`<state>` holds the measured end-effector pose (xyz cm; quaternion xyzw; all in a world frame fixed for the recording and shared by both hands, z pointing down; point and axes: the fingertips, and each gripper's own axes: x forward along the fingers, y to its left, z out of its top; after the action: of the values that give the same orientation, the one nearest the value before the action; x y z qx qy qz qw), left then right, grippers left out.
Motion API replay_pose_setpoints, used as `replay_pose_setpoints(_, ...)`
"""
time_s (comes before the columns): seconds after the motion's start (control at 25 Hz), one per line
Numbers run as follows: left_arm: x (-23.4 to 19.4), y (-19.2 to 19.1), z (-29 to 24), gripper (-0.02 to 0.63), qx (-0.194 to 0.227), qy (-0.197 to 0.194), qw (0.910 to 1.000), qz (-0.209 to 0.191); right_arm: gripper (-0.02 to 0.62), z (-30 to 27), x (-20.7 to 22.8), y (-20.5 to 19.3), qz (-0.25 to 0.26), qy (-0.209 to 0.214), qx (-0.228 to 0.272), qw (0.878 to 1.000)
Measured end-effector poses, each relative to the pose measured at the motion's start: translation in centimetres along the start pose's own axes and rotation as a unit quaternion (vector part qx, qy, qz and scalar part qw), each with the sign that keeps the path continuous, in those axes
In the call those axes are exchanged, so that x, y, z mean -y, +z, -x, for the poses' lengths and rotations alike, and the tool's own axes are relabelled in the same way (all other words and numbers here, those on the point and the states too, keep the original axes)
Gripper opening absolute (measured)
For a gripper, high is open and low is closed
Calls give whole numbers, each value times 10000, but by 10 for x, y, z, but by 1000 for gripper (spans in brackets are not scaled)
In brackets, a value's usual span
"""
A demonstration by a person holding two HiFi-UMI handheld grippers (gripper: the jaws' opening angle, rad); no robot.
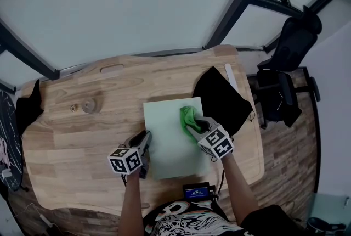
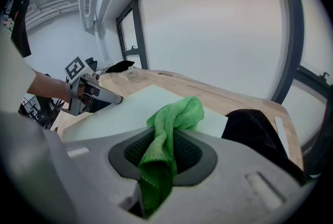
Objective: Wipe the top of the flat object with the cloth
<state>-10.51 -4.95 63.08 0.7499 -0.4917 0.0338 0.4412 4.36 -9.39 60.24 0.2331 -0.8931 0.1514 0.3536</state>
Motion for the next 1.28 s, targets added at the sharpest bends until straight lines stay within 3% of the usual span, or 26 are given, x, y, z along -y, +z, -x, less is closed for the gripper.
replay_pose_setpoints(0.36,3,3,1,93,138,450,9977,-491,89,-3,8,6,-163,-76,111,9998)
replay_pose_setpoints(0.6,5,3,2,83,241,829,9903,-1088,89,-4,8,5,-165,-185,276,9993)
replay_pose_setpoints(1.04,7,1,0,83,261,906,9894,-1101,89,-8,26,15,-241,-563,311,9976)
replay_pose_setpoints(1.28,9,0,0,83,255,781,9897,-1169,89,-8,49,29,-349,-1095,406,9925)
